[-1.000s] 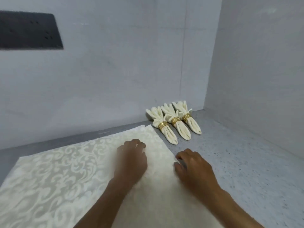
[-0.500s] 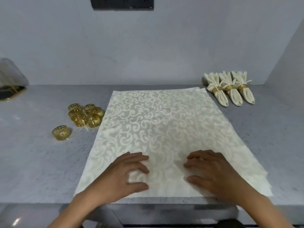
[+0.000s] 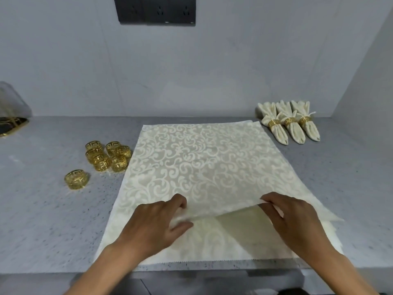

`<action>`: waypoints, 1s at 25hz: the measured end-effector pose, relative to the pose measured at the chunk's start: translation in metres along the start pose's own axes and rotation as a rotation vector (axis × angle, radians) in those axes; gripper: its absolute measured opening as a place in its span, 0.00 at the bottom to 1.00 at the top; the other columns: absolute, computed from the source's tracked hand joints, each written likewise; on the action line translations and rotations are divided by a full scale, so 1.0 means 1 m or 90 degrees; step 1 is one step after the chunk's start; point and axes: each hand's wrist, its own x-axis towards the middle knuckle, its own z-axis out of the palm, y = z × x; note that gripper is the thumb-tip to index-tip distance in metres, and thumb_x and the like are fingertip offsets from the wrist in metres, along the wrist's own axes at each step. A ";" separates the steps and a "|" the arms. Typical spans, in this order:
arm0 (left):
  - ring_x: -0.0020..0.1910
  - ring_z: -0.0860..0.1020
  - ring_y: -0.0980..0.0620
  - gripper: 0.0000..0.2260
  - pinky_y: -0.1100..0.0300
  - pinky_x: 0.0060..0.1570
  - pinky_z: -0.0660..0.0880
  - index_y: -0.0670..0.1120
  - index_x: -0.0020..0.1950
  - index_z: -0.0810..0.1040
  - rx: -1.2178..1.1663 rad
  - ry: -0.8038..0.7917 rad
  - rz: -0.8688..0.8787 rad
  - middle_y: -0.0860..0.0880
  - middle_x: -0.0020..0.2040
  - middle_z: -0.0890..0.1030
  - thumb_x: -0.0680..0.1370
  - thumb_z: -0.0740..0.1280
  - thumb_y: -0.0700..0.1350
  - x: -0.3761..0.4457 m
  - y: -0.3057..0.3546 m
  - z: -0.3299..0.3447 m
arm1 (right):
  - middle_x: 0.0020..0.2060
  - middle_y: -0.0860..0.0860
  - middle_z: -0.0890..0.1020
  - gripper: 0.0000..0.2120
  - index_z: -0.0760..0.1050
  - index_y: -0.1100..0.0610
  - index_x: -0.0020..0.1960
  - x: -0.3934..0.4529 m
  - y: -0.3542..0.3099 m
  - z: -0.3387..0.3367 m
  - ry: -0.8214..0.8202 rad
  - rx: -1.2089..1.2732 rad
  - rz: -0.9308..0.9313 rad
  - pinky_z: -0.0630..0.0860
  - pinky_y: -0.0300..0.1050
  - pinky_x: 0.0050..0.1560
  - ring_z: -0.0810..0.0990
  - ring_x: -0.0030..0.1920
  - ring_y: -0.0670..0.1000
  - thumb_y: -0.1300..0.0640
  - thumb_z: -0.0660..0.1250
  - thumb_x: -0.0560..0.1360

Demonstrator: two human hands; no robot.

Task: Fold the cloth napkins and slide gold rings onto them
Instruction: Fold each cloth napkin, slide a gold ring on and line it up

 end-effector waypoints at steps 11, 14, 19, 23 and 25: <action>0.35 0.74 0.53 0.02 0.57 0.37 0.68 0.50 0.44 0.83 -0.381 -0.422 -0.154 0.53 0.37 0.80 0.77 0.72 0.45 -0.020 -0.067 -0.091 | 0.40 0.37 0.79 0.10 0.79 0.40 0.47 0.006 0.041 -0.080 -0.552 -0.083 0.093 0.74 0.37 0.45 0.79 0.44 0.43 0.53 0.62 0.77; 0.33 0.71 0.55 0.10 0.61 0.34 0.63 0.45 0.40 0.81 -0.508 -0.537 -0.173 0.53 0.34 0.76 0.75 0.75 0.50 -0.044 -0.071 -0.112 | 0.28 0.43 0.71 0.07 0.70 0.48 0.34 -0.013 0.046 -0.101 -0.687 0.070 0.093 0.66 0.42 0.36 0.70 0.30 0.43 0.47 0.60 0.69; 0.37 0.81 0.49 0.11 0.58 0.44 0.76 0.45 0.34 0.82 -0.523 -0.284 -0.350 0.46 0.37 0.82 0.71 0.77 0.50 -0.030 -0.061 -0.103 | 0.33 0.46 0.78 0.10 0.77 0.51 0.41 0.031 0.067 -0.083 -0.597 0.019 0.113 0.74 0.51 0.39 0.76 0.33 0.46 0.46 0.68 0.74; 0.38 0.85 0.45 0.06 0.52 0.46 0.81 0.45 0.38 0.86 -0.503 -0.095 -0.523 0.44 0.40 0.86 0.74 0.74 0.43 -0.014 -0.065 -0.079 | 0.34 0.47 0.81 0.08 0.77 0.55 0.39 0.066 0.087 -0.063 -0.477 0.055 0.224 0.74 0.42 0.41 0.79 0.37 0.48 0.56 0.74 0.72; 0.43 0.85 0.41 0.05 0.44 0.53 0.80 0.43 0.47 0.86 -0.509 -0.053 -0.552 0.43 0.44 0.86 0.77 0.72 0.42 -0.011 -0.075 -0.069 | 0.27 0.52 0.73 0.18 0.67 0.57 0.31 0.067 0.096 -0.058 -0.505 0.142 0.292 0.71 0.42 0.36 0.75 0.31 0.51 0.61 0.74 0.72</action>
